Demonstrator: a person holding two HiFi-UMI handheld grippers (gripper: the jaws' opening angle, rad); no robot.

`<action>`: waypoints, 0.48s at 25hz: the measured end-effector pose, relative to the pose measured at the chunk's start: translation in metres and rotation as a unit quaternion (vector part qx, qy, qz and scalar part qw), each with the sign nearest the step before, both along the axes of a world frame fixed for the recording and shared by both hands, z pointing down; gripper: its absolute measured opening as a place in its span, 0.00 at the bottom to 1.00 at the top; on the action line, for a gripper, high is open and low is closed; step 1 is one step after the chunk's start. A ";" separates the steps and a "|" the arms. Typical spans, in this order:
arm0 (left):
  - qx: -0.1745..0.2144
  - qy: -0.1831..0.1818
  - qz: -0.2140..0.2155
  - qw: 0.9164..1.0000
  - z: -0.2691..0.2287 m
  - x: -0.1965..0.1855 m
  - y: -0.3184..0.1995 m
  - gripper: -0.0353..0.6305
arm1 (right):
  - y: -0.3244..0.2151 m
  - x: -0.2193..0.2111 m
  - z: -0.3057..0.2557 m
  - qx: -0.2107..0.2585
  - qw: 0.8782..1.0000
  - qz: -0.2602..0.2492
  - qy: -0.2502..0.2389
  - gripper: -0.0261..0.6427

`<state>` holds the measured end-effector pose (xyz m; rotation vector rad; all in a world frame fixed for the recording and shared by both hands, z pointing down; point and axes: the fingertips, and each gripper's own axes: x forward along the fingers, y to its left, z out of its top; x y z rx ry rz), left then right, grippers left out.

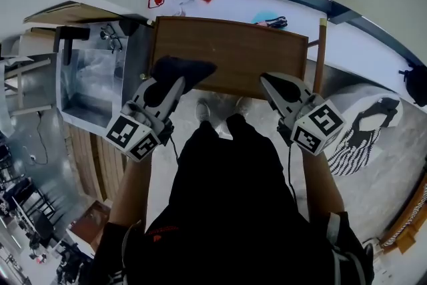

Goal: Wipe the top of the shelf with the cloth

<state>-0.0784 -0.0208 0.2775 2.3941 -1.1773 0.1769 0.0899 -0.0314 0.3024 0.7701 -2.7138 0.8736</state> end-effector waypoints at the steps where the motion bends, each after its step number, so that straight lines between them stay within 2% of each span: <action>1: -0.001 0.000 -0.001 1.000 0.002 -0.001 -0.003 0.11 | -0.002 0.000 0.001 -0.001 1.000 0.001 0.003 0.05; 5: -0.006 0.000 0.000 1.000 0.012 -0.002 -0.014 0.11 | -0.008 -0.001 0.007 -0.004 1.000 0.003 0.011 0.05; 12: -0.015 -0.003 0.027 1.000 0.046 -0.018 -0.041 0.11 | -0.020 -0.013 0.019 -0.016 0.999 0.020 0.027 0.05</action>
